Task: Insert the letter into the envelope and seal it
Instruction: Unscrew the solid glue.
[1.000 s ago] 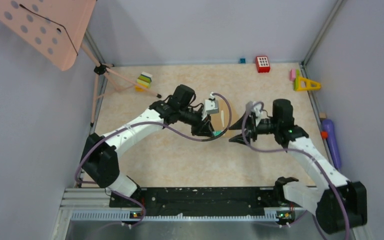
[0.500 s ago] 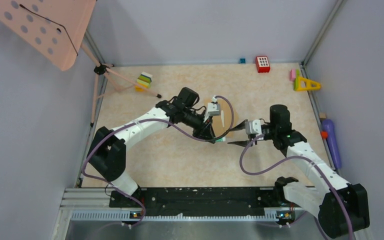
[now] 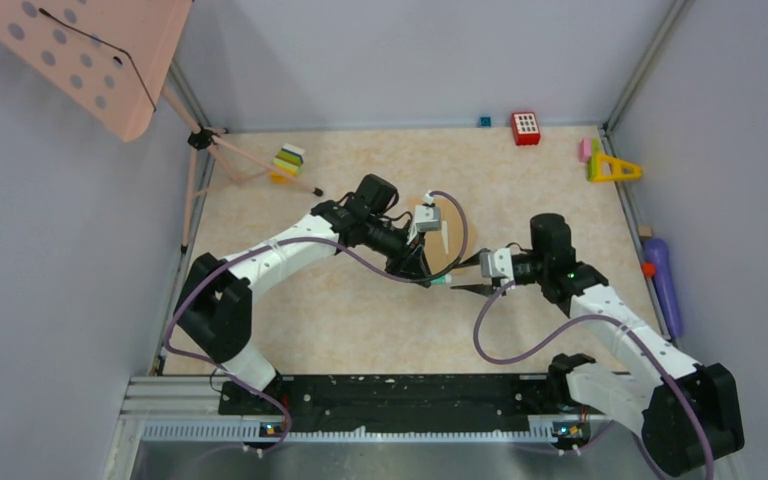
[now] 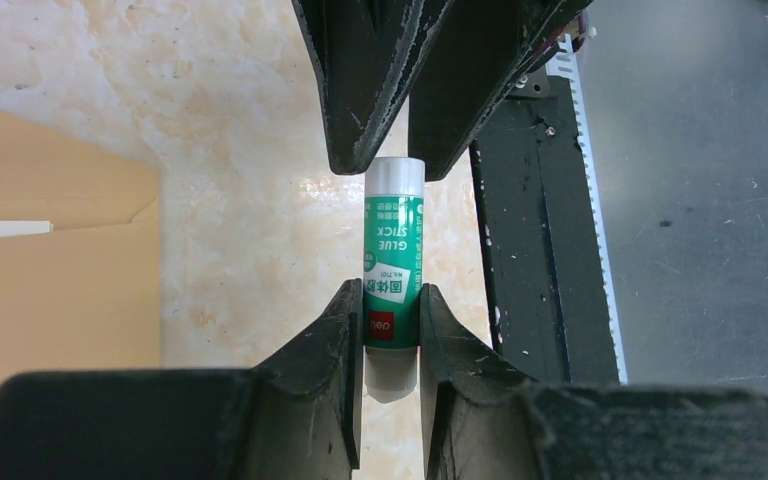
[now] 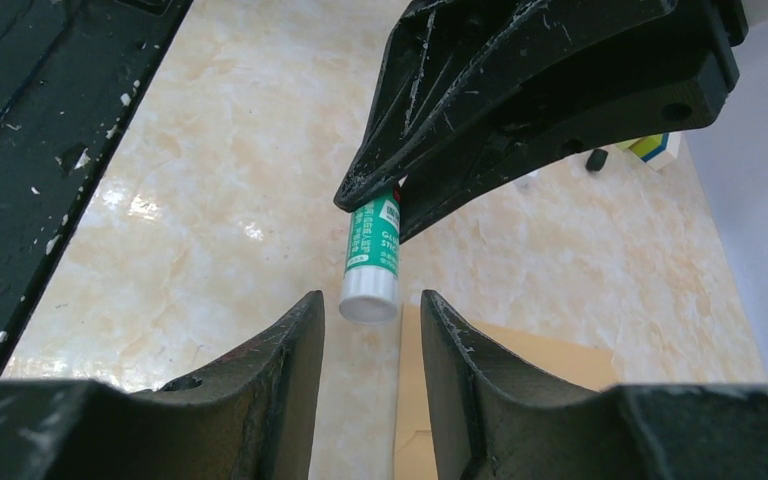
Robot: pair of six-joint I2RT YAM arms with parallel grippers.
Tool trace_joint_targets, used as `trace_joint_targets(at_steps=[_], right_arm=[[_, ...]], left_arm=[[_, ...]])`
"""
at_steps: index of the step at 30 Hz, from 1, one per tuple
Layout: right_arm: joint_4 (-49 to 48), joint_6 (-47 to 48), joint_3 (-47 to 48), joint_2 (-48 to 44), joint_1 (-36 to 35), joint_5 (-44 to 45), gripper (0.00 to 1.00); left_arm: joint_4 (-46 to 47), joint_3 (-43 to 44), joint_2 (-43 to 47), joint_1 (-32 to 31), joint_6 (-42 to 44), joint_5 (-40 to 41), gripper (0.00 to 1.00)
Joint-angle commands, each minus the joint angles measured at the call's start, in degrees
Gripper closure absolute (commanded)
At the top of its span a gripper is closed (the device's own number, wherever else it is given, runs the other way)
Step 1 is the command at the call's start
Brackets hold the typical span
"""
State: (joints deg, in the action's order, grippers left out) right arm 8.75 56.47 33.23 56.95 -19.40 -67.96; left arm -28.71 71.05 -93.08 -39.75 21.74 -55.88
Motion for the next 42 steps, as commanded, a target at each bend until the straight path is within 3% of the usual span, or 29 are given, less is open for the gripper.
trace_joint_targets(at_steps=[1, 7, 21, 28, 31, 36, 42], right_arm=[[-0.27, 2.18, -0.54, -0.96, -0.64, 0.31, 0.63], [-0.36, 1.67, -0.34, -1.00, -0.65, -0.28, 0.72], [-0.73, 0.28, -0.14, -1.05, -1.00, -1.41, 0.67], [-2.11, -1.77, -0.27, -0.96, -1.04, -1.13, 0.76], [-4.29, -5.88, -0.28, -0.51, -1.09, -0.89, 0.85], [-8.32, -19.75, 1.20, 1.33, -1.13, 0.96, 0.88], [-0.20, -30.45, 8.45, 6.41, -0.32, 1.47, 0.88]], left_arm=[[0.31, 1.69, 1.67, 0.08, 0.15, -0.99, 1.00], [0.32, 1.83, 1.34, 0.11, 0.14, -0.88, 1.00], [0.23, 2.08, 0.99, 0.10, 0.14, -0.90, 1.00], [0.22, 2.12, 1.06, 0.09, 0.17, -0.57, 1.00], [0.32, 2.40, 1.26, 0.11, 0.31, 0.65, 1.00], [1.54, 2.44, 3.03, 0.09, 0.40, 6.82, 1.00], [4.80, -0.13, 6.75, 0.11, 0.62, 14.33, 1.00]])
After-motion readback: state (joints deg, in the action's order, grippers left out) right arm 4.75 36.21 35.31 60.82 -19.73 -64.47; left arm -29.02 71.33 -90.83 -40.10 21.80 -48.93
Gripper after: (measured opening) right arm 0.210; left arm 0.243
